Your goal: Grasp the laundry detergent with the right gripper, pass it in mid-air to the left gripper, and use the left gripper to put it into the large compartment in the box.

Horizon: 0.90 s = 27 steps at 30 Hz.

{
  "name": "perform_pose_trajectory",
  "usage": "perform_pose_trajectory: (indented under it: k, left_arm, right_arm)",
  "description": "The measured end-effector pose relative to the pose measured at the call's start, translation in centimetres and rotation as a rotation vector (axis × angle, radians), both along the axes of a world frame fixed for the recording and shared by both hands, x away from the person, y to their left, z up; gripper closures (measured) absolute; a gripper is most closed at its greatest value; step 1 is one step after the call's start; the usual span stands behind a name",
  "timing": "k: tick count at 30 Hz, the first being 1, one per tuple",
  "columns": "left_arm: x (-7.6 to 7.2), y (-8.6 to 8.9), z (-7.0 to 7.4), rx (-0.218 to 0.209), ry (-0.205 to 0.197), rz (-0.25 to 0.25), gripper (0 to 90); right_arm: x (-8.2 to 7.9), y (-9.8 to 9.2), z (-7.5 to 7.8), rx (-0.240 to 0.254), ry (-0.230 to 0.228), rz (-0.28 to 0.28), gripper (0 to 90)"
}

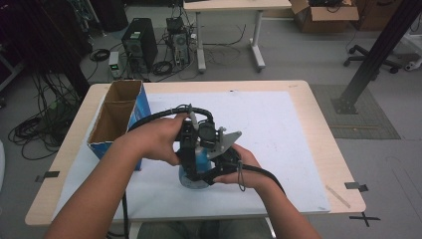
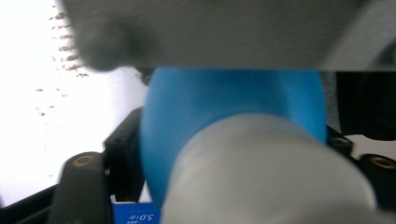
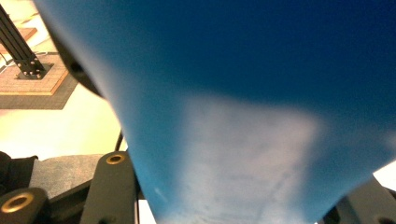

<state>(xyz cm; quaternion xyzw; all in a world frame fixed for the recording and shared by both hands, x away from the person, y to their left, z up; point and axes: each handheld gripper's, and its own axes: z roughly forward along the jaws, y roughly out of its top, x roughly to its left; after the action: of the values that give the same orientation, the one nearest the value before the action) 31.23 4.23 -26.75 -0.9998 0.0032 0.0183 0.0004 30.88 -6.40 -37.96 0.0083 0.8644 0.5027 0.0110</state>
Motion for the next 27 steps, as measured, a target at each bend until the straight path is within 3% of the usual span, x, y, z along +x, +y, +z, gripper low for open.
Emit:
perform_pose_trajectory:
  k: [5, 6, 15, 18, 25, 27]
  left_arm:
    - [0.05, 0.02, -0.02, 0.003, 0.005, 0.002, 38.0]
    - [0.06, 0.03, 0.01, 0.006, 0.008, 0.003, 38.0]
    - [-0.14, -0.06, 0.35, -0.009, -0.028, 0.003, 38.6]
    - [-0.21, -0.09, 0.50, -0.007, -0.035, -0.003, 38.8]
    - [-0.19, -0.23, 0.61, 0.012, -0.033, -0.008, 39.1]
    - [-0.31, -0.18, 0.64, -0.005, -0.034, 0.006, 39.2]
  right_arm:
    - [0.07, 0.04, -0.04, 0.004, -0.017, 0.009, 45.1]
    - [-0.08, 0.05, 0.02, -0.002, 0.000, 0.002, 45.1]
    - [-0.02, -0.02, 0.20, 0.012, -0.003, -0.003, 45.1]
    - [0.08, -0.08, 0.34, 0.015, -0.026, -0.003, 45.2]
    - [0.05, -0.10, 0.43, 0.012, -0.032, 0.000, 44.8]
    - [-0.02, -0.13, 0.43, 0.017, -0.028, -0.002, 44.6]
